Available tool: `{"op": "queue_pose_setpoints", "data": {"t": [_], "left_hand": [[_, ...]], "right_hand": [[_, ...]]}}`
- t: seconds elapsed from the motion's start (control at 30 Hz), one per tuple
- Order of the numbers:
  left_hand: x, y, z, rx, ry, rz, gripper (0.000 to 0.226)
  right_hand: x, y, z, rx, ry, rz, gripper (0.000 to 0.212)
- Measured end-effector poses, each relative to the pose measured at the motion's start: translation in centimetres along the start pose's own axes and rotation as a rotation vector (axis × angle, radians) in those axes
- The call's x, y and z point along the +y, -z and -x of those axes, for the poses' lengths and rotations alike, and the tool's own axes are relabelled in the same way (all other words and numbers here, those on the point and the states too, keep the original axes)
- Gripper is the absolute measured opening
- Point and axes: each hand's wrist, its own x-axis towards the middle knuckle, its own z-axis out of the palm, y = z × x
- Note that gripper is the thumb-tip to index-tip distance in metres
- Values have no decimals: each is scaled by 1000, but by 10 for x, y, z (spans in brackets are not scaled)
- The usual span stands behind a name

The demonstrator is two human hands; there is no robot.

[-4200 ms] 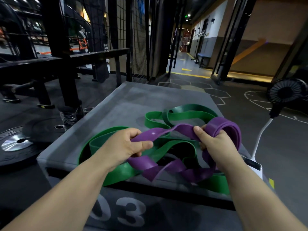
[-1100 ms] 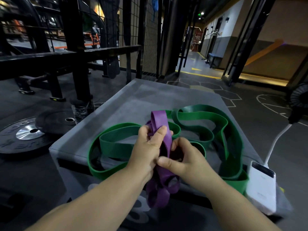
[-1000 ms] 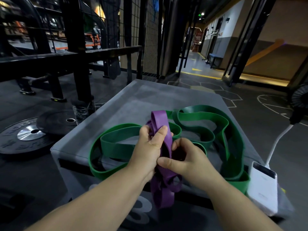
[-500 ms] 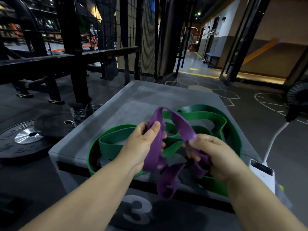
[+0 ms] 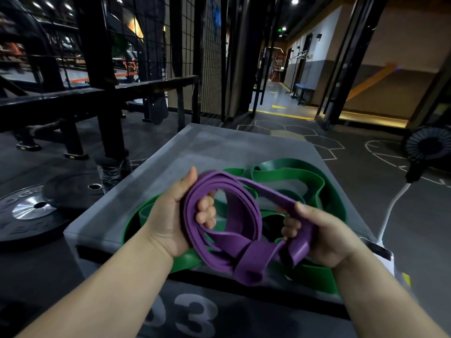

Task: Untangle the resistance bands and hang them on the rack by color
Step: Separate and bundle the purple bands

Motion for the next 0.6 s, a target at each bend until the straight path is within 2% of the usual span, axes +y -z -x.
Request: {"op": "queue_pose_setpoints", "data": {"t": [0.07, 0.13, 0.2, 0.3, 0.33, 0.5, 0.6], "left_hand": [[-1, -1, -1, 22, -31, 29, 49], [-4, -1, -2, 48, -40, 73, 54], [-4, 0, -3, 60, -49, 100, 58], [0, 1, -4, 55, -89, 109, 57], [2, 2, -4, 56, -104, 113, 58], [9, 2, -2, 63, -181, 134, 58], [9, 0, -3, 109, -221, 125, 59]], "right_hand": [[7, -9, -3, 189, -74, 142, 51], [16, -19, -8, 301, -123, 206, 36], [24, -30, -11, 354, -141, 245, 36], [33, -34, -15, 346, -111, 257, 57], [34, -36, -16, 355, -91, 243, 59], [40, -44, -17, 317, -47, 61, 44], [42, -49, -16, 297, -39, 53, 34]]}}
